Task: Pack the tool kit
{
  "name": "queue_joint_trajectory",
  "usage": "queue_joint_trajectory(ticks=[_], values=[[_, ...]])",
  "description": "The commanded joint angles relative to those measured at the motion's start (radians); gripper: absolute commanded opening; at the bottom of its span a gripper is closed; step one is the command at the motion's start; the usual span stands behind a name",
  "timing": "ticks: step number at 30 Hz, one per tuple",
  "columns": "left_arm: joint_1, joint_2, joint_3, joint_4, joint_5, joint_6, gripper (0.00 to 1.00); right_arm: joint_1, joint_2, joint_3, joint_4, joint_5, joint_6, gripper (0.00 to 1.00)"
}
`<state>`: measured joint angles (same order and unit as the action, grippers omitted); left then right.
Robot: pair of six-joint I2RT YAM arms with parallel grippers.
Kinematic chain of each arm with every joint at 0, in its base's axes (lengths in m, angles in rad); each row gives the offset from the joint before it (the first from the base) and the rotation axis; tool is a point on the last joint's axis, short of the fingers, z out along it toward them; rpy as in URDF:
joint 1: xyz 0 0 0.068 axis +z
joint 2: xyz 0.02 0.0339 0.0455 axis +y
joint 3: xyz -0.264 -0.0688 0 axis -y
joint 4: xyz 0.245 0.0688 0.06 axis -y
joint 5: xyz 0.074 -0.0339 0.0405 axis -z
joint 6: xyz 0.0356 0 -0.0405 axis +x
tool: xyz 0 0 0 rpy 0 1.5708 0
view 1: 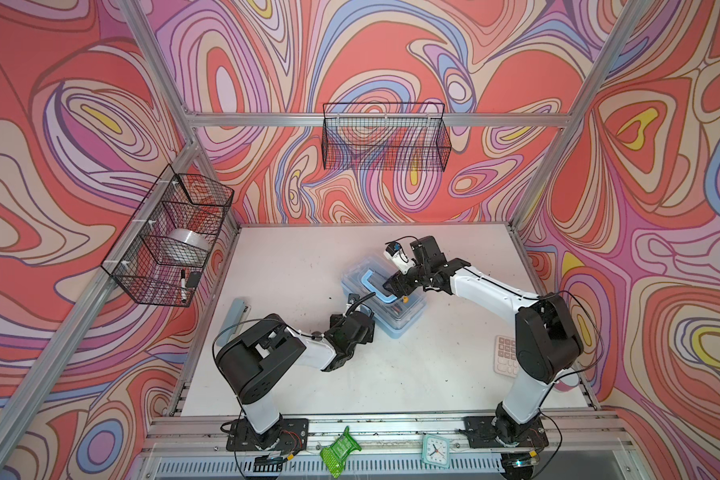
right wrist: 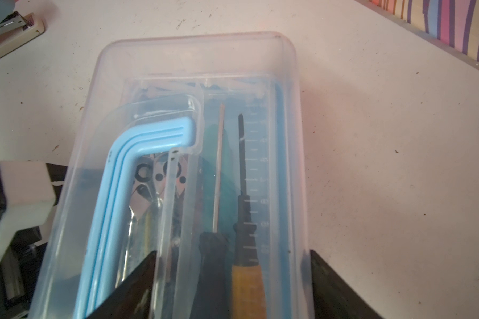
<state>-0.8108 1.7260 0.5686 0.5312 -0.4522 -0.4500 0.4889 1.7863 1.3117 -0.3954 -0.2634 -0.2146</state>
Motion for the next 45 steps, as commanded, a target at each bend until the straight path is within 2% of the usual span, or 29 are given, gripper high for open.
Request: queue_joint_trajectory(ticks=[1, 18, 32, 45], values=[[0.003, -0.015, -0.011, 0.076, -0.073, -0.009, 0.9, 0.016, 0.048, -0.069, -0.163, 0.073, -0.041, 0.81], [0.004, -0.163, -0.089, 0.041, -0.105, -0.01, 0.87, 0.015, 0.059, -0.07, -0.134, 0.067, -0.025, 0.81], [0.003, -0.271, -0.099, -0.037, -0.078, 0.011, 0.89, 0.015, 0.049, -0.065, -0.093, 0.069, 0.008, 0.83], [0.02, -0.319, -0.102, -0.064, 0.003, 0.007, 0.89, 0.013, -0.009, -0.036, 0.011, 0.191, 0.082, 0.88]])
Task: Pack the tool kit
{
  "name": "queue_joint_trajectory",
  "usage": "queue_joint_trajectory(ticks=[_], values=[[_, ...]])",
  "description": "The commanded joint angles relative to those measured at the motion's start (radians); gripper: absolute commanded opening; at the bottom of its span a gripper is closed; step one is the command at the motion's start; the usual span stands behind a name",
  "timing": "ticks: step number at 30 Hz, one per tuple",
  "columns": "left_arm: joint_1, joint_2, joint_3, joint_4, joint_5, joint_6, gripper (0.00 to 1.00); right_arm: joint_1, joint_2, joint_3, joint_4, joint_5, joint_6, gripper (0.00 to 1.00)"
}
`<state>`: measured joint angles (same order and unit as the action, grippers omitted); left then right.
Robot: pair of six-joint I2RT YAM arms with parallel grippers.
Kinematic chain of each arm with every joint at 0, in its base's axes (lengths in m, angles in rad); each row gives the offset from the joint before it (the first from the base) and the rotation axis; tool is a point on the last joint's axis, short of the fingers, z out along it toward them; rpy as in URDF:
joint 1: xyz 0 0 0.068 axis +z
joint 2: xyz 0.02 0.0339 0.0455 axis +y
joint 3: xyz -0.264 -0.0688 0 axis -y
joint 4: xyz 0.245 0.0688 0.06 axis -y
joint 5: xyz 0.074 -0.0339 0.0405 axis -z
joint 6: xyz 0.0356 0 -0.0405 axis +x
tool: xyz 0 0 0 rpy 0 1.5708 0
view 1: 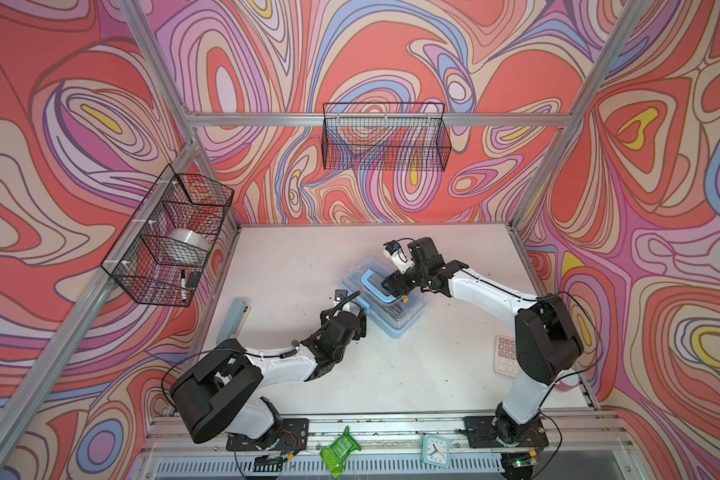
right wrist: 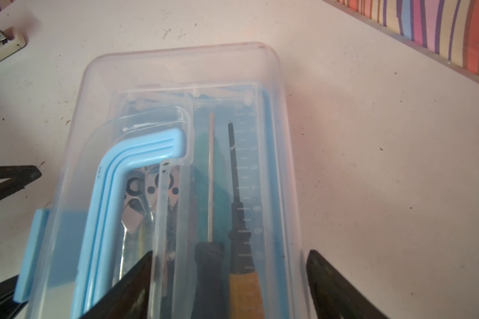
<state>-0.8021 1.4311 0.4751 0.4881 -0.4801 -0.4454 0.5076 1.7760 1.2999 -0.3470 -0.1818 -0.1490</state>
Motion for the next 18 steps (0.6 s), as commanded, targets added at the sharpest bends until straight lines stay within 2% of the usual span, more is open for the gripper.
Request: queue_joint_trajectory(ticks=[1, 9, 14, 18], values=[[0.014, -0.026, -0.009, -0.021, 0.04, 0.002, 0.89, -0.006, 0.001, -0.019, -0.034, 0.118, 0.021, 0.88], [0.023, -0.026, -0.013, -0.019, 0.075, -0.004, 0.89, -0.006, -0.052, 0.019, -0.005, 0.214, 0.061, 0.9], [0.027, -0.024, -0.013, -0.015, 0.092, -0.01, 0.89, -0.005, -0.061, 0.049, -0.023, 0.268, 0.071, 0.84], [0.034, -0.029, -0.015, -0.013, 0.098, -0.016, 0.89, -0.005, -0.064, 0.068, -0.042, 0.23, 0.067, 0.8]])
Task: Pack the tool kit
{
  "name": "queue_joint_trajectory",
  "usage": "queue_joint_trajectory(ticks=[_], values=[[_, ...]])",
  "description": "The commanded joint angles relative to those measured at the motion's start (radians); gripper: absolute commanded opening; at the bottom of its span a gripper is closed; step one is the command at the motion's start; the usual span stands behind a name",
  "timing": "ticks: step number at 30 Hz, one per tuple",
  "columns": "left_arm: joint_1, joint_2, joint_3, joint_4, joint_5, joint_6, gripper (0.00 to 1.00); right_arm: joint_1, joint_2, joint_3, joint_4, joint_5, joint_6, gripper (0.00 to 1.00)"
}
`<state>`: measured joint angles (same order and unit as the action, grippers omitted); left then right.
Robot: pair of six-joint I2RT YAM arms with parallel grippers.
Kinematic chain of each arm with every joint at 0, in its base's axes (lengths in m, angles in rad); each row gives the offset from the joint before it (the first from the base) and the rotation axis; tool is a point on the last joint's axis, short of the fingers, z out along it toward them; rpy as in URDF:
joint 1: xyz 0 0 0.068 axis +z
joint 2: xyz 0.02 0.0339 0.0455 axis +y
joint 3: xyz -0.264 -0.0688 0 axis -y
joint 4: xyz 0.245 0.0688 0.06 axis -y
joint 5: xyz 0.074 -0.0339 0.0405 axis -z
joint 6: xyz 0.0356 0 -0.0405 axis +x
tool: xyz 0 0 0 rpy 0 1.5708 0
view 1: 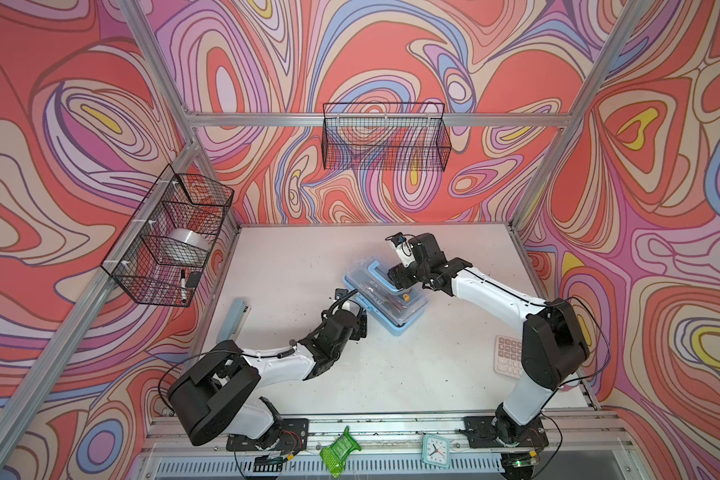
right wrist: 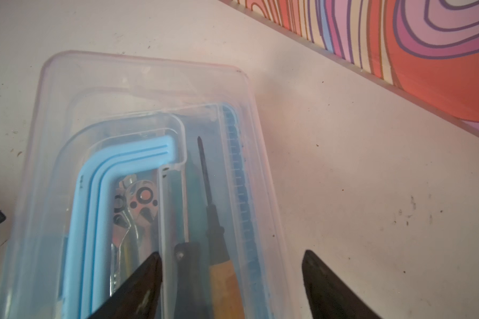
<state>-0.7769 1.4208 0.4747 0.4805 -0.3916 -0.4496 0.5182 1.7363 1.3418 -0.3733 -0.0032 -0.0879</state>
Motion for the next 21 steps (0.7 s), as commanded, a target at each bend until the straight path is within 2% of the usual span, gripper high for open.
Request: queue_joint_trajectory(ticks=[1, 5, 10, 13, 15, 21], values=[[0.011, -0.019, -0.018, -0.004, 0.01, -0.014, 0.89, -0.016, -0.024, 0.025, -0.017, 0.032, -0.001, 0.8], [0.018, -0.019, -0.022, 0.002, 0.021, -0.019, 0.89, -0.007, 0.003, 0.024, -0.039, -0.027, -0.026, 0.8], [0.021, -0.02, -0.025, 0.003, 0.023, -0.021, 0.89, 0.008, 0.03, 0.025, -0.052, -0.034, -0.032, 0.86], [0.022, -0.021, -0.025, 0.002, 0.027, -0.021, 0.89, 0.01, 0.029, 0.027, -0.042, -0.028, -0.02, 0.91], [0.024, -0.019, -0.026, 0.006, 0.028, -0.022, 0.89, 0.009, 0.03, 0.035, -0.047, -0.019, -0.018, 0.98], [0.025, -0.011, -0.022, 0.013, 0.035, -0.023, 0.88, 0.008, 0.042, 0.03, -0.032, -0.004, 0.008, 0.98]])
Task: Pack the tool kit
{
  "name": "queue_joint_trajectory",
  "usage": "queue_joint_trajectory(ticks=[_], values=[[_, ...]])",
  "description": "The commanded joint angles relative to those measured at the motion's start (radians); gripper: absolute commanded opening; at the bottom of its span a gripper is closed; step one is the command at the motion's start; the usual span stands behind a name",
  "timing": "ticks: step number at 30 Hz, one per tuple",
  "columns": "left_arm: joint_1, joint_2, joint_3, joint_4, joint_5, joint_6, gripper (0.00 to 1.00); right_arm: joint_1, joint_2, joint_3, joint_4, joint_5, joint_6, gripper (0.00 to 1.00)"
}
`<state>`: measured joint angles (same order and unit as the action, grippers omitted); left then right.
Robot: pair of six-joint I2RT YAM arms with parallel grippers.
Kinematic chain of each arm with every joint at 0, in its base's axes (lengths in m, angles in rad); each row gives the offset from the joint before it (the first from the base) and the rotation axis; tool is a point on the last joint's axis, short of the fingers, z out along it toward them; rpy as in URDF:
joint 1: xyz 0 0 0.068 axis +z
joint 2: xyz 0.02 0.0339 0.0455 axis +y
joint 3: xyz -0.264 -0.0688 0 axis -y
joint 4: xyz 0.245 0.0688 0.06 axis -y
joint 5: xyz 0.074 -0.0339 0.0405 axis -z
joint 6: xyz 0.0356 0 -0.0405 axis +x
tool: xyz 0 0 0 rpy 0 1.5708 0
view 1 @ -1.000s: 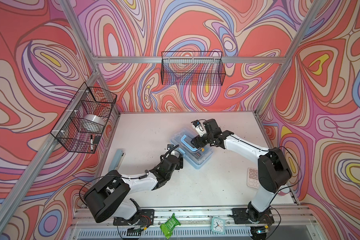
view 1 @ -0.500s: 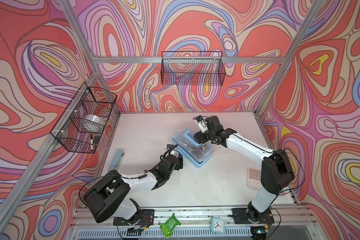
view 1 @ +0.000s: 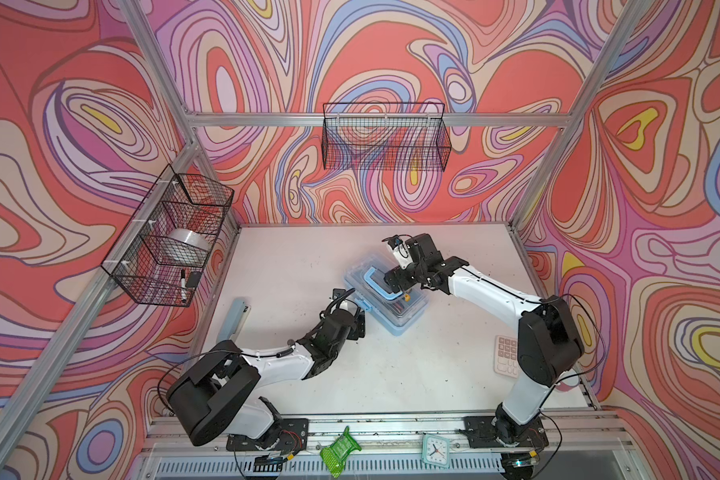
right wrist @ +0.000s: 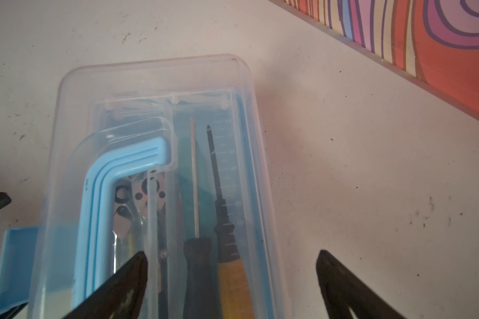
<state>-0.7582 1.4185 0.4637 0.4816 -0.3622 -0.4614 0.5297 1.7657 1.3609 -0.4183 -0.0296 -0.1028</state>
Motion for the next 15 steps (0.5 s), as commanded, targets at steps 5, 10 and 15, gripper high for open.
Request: queue_joint_trajectory(ticks=[5, 10, 15], values=[[0.008, -0.012, -0.011, 0.008, 0.006, -0.01, 0.88, -0.003, -0.059, 0.0, 0.042, -0.003, 0.064, 0.98], [0.01, -0.021, -0.011, 0.005, 0.009, -0.009, 0.88, -0.003, -0.08, 0.009, 0.041, 0.004, 0.096, 0.98], [0.016, -0.049, -0.013, -0.018, 0.003, -0.011, 0.88, -0.002, -0.107, 0.01, 0.026, 0.0, 0.114, 0.91]])
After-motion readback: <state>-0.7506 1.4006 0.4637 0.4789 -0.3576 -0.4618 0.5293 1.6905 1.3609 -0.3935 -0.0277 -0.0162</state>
